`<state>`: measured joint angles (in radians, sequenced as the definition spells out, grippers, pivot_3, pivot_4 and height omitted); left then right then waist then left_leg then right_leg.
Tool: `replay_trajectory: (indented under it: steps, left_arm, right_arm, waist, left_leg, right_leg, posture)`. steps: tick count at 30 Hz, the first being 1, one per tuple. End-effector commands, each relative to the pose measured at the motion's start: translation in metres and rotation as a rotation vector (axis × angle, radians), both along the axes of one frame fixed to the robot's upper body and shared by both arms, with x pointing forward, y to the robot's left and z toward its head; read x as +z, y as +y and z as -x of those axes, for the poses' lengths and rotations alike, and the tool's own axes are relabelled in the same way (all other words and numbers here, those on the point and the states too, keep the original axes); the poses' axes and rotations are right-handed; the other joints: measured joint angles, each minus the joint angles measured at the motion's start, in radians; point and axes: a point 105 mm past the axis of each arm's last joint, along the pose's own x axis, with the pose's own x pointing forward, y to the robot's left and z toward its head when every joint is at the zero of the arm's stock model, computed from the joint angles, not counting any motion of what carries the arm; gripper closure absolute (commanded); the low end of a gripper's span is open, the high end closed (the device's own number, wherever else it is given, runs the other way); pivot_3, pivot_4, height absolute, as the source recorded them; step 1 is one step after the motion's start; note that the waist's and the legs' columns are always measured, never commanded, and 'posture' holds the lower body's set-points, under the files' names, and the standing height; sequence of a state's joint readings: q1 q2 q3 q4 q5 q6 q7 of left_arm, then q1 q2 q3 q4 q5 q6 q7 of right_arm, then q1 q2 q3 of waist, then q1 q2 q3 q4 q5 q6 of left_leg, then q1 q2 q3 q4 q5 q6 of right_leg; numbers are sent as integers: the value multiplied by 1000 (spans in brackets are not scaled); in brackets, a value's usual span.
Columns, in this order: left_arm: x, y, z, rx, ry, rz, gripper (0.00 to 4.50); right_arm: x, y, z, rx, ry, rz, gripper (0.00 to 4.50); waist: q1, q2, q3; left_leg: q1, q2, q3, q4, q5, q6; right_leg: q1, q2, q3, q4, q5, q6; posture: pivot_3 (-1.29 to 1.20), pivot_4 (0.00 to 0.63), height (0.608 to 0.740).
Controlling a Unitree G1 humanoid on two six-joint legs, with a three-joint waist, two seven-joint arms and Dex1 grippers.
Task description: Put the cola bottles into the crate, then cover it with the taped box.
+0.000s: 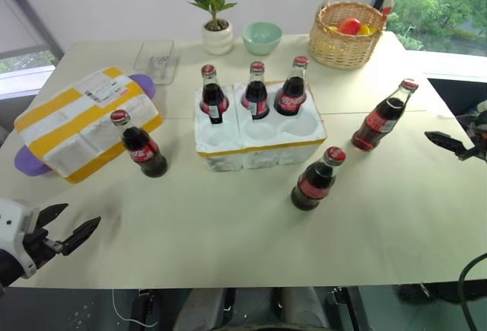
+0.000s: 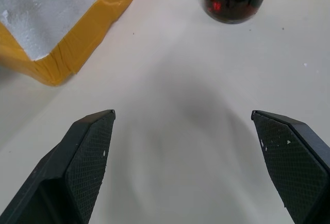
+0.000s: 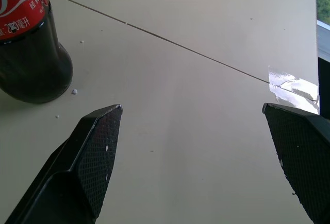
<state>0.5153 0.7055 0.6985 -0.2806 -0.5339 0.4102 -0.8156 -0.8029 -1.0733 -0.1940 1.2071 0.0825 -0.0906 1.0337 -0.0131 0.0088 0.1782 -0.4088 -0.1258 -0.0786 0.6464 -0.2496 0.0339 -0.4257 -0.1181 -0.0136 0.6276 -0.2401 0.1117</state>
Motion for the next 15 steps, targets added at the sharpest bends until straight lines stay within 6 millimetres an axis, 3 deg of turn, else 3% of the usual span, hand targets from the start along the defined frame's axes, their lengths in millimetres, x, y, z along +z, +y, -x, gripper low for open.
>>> replay_trajectory:
  steps: [1,15]
  left_arm:
    - [8,1,2,4,-26,-43,73]
    - [10,1,-10,2,-42,5,73]
  right_arm:
    - [10,-3,0,-12,-42,0,0]
    - [9,-11,8,-42,-43,-31,0]
  waist:
    - [0,0,0]
    - [0,0,0]
  left_leg:
    - [0,0,0,0,0,0]
    - [0,0,0,0,0,0]
  right_leg:
    - [0,0,0,0,0,0]
    - [0,0,0,0,0,0]
  posture:
    - [0,150,732]
    - [0,150,732]
